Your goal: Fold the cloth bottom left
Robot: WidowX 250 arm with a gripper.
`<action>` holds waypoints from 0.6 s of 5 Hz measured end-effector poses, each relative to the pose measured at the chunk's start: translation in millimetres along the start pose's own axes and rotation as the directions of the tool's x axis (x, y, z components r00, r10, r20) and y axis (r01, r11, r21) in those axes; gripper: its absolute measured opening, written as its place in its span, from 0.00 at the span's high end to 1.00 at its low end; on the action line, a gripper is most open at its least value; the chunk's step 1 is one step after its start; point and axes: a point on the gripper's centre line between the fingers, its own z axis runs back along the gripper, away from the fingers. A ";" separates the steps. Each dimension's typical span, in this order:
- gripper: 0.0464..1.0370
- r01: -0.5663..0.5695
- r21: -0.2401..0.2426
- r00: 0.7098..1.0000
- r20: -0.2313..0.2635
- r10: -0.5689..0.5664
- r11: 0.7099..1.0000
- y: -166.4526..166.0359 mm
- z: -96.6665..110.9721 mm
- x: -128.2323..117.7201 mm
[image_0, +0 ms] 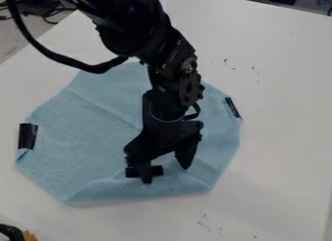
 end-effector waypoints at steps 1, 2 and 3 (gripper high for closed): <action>0.08 0.005 -0.012 1.000 -0.002 -0.006 1.000 -0.9 -0.9 0.3; 0.23 0.010 -0.005 1.000 -0.007 -0.010 1.000 0.2 -2.9 0.5; 0.53 0.005 0.005 1.000 -0.009 -0.005 1.000 1.9 -2.9 0.1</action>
